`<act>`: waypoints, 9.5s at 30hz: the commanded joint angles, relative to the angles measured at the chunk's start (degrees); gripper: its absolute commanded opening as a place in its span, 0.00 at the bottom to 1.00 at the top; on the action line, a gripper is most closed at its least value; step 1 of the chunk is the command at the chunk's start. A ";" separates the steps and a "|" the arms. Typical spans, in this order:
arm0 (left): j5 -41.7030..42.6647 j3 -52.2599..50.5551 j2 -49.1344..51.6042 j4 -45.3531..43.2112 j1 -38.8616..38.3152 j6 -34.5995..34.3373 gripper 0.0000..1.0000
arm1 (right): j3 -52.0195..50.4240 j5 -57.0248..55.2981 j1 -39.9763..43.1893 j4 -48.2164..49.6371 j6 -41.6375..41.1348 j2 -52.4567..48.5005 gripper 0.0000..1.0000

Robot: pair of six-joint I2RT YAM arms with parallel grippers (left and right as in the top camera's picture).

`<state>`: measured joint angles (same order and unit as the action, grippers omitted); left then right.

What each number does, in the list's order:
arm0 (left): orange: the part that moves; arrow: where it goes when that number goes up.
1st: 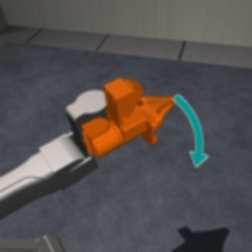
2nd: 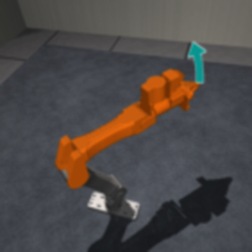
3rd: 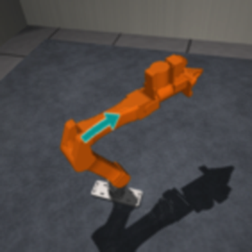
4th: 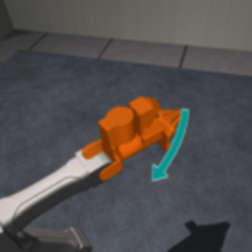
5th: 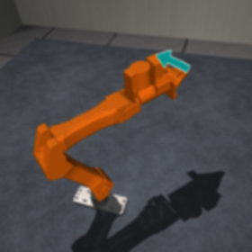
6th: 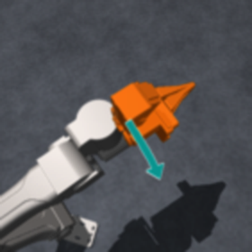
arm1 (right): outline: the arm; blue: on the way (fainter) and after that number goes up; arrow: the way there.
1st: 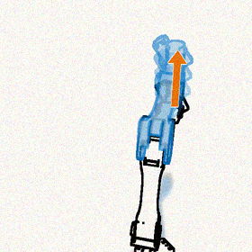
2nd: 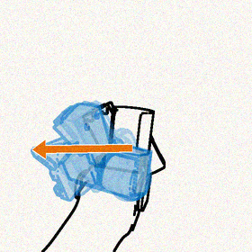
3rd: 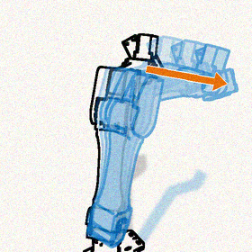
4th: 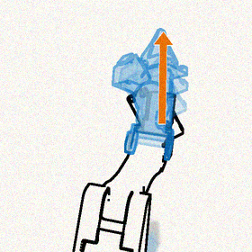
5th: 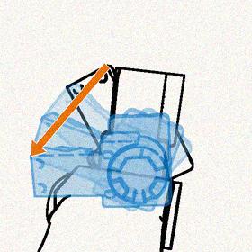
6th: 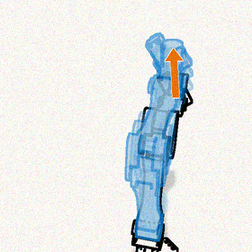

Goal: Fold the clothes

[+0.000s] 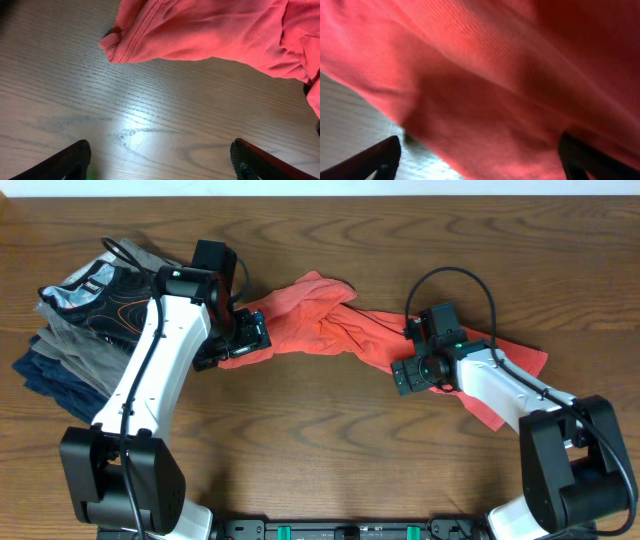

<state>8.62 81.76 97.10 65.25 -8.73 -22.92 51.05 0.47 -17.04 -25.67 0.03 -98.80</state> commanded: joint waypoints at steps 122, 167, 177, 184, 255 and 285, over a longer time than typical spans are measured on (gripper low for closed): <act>16.48 0.98 26.03 -47.93 54.25 -13.42 0.84 | 17.53 7.43 -3.76 -39.80 -22.47 24.11 0.83; 12.24 7.85 5.88 -2.25 11.15 2.91 0.76 | 17.53 -0.94 18.32 -12.90 -7.63 -1.29 0.27; 11.17 7.67 5.88 3.76 12.31 6.97 0.80 | 17.53 -3.69 33.29 -4.68 -5.84 -11.78 0.35; 11.19 7.67 5.88 7.45 12.17 11.17 0.81 | 21.05 -1.22 49.27 -4.00 -10.71 -11.78 0.47; 1.70 4.28 10.38 -19.78 -17.81 6.43 0.06 | 29.70 19.41 41.59 -48.76 -0.35 14.47 0.96; 2.86 11.41 10.45 0.59 5.31 0.39 0.82 | 27.04 20.44 24.06 -49.24 -0.20 14.25 0.96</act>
<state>11.38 94.28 107.63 64.23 -2.79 -23.53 79.68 20.16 12.19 -76.18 0.75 -84.71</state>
